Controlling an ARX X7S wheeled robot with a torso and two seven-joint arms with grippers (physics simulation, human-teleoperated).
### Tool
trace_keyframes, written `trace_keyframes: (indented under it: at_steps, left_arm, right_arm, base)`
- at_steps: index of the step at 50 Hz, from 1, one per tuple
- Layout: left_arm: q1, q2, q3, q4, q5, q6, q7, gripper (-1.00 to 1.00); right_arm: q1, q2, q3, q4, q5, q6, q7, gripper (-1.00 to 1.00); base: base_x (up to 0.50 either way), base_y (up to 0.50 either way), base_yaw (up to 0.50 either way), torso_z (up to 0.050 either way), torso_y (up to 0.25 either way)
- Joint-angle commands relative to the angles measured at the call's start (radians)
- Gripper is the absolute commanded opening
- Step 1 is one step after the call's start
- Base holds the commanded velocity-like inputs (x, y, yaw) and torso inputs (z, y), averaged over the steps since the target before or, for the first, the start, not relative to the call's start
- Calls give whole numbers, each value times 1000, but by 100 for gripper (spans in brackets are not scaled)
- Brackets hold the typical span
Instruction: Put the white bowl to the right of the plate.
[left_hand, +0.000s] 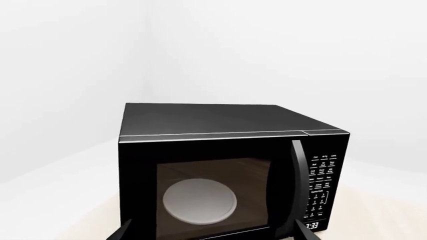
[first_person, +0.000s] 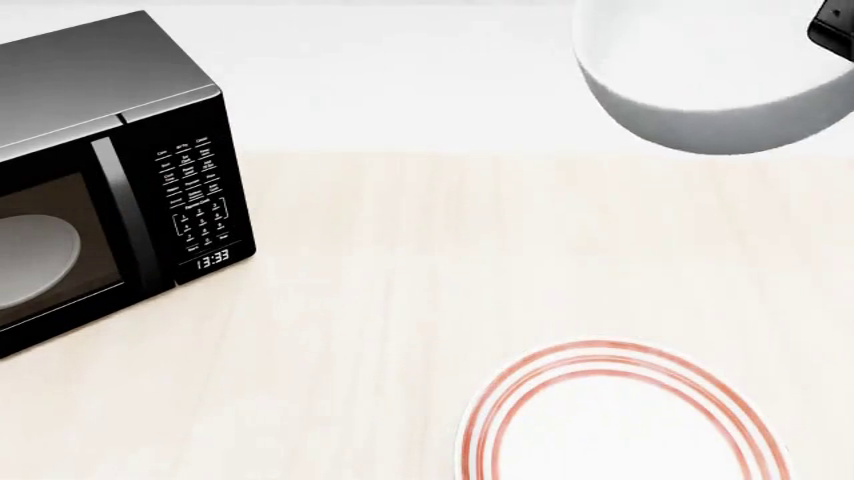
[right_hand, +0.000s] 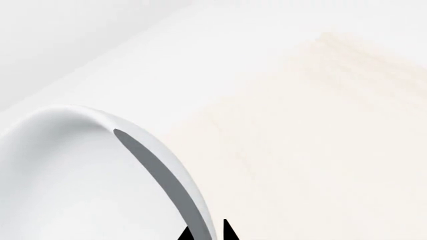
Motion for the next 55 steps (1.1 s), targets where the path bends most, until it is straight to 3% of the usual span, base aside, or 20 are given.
trace_keyframes:
  at_steps: [1,13,26,32,42,48,49,55]
  left_arm:
    - [-5,4,57,-30,26,24,-3,100]
    - [-9,3,80,-37,25,26,-4,100]
    - [-6,1,107,-43,34,33,-10,100]
    - [-4,-1,107,-45,32,33,-13,100]
    - [-17,-6,131,-37,38,22,-24,100]
    - [-17,-9,130,-32,35,20,-27,100]
    - [-16,-10,130,-30,34,20,-27,100]
    - [-18,-13,128,-26,29,18,-30,100]
  right_arm:
    - [-23,295,26,-34,5,-28,50,-100]
    - [-222,487,9,-45,3,-114,-85,-100]
    - [-381,562,0,-58,35,-186,-164,-100]
    - [-459,535,-15,-7,36,-214,-232,-100]
    - [-558,364,-66,373,22,-123,-472,-100]
    - [-576,352,-173,377,115,-193,-506,-100]
    - [-572,347,-209,377,122,-207,-509,100]
    - [-558,331,-382,377,260,-240,-546,100]
  base:
    - [0,0,0,0,0]
    - [0,0,0,0,1]
    - [0,0,0,0,0]
    - [0,0,0,0,2]
    - [0,0,0,0,0]
    - [0,0,0,0,0]
    - [0,0,0,0,0]
    - [0,0,0,0,0]
